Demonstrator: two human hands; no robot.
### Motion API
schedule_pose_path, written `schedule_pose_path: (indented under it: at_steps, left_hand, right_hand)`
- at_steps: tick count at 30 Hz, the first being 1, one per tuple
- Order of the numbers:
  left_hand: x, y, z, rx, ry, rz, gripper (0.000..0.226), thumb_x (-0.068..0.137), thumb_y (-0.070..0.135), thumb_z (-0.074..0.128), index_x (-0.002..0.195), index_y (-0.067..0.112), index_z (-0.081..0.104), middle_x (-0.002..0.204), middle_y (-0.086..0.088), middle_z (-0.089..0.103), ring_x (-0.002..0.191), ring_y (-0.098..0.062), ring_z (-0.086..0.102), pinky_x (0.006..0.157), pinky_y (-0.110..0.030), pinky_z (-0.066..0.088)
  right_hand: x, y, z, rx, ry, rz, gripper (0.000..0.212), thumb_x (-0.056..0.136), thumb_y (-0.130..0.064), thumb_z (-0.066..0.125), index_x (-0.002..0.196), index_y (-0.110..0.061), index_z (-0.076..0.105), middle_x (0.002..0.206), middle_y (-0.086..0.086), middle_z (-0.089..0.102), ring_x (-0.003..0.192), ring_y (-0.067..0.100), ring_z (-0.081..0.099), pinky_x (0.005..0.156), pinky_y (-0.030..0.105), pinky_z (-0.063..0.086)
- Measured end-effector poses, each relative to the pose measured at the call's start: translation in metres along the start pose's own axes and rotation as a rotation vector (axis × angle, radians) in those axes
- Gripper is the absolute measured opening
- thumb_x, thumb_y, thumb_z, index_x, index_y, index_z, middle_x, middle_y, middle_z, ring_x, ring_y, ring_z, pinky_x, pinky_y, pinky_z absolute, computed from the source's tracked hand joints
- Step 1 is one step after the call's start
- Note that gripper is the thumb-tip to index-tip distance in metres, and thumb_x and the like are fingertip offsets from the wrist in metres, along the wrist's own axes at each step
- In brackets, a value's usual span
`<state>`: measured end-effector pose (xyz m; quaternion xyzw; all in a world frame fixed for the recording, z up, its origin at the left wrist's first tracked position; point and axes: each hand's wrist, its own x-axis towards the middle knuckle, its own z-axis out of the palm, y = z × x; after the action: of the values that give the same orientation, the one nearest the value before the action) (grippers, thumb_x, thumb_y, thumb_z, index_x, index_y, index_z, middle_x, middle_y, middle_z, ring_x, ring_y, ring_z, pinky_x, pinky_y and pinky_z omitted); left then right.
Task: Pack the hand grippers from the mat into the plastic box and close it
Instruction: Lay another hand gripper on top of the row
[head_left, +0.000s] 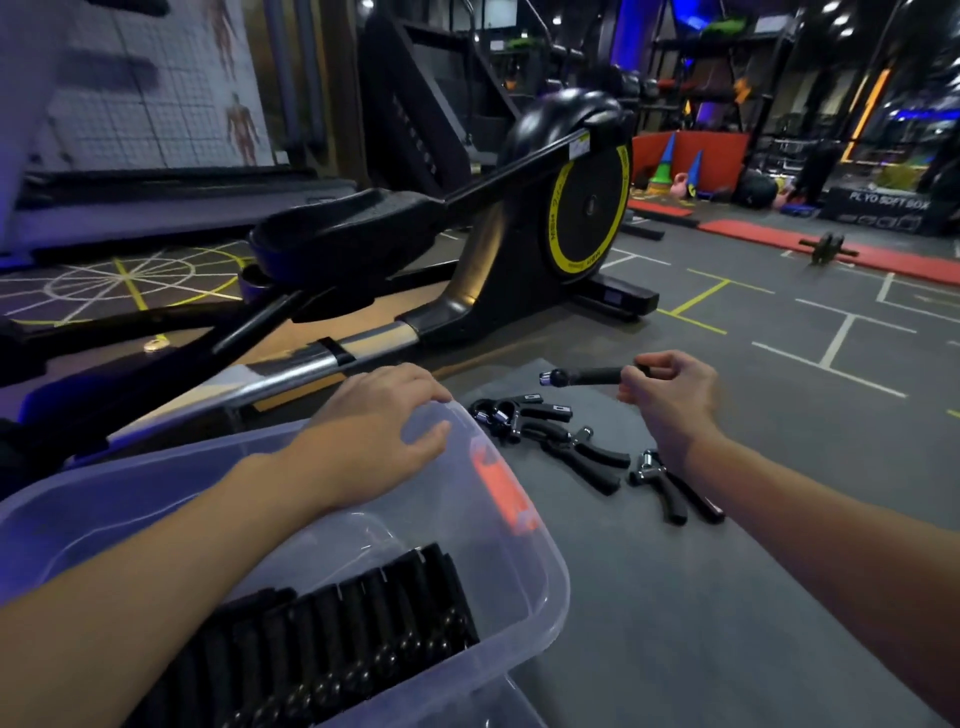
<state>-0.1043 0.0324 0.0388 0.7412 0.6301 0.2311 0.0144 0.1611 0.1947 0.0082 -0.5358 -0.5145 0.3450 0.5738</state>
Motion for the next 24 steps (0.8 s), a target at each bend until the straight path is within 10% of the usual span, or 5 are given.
schedule_pose_path:
  at_steps: [8,24]
  left_hand:
    - [-0.022,-0.006,-0.032,-0.079,0.18,0.014,0.032,0.084,0.037,0.059,0.115,0.028,0.06,0.108,0.014,0.06,0.096,-0.006,0.057,0.084,-0.037,0.052]
    - [-0.098,-0.063,-0.081,-0.084,0.232,0.015,0.024,0.084,0.034,0.069,0.106,0.027,0.063,0.094,0.012,0.063,0.084,-0.009,0.059,0.075,-0.037,0.052]
  right_hand:
    - [-0.072,-0.073,0.03,0.141,-0.217,0.003,0.017,0.082,0.005,0.067,0.078,-0.011,0.062,0.055,-0.002,0.065,0.054,0.022,0.063,0.07,0.038,0.057]
    - [-0.183,-0.115,0.102,0.369,-0.564,0.234,0.012,0.084,0.004,0.067,0.096,0.002,0.063,0.079,0.015,0.068,0.063,0.024,0.068,0.07,0.033,0.058]
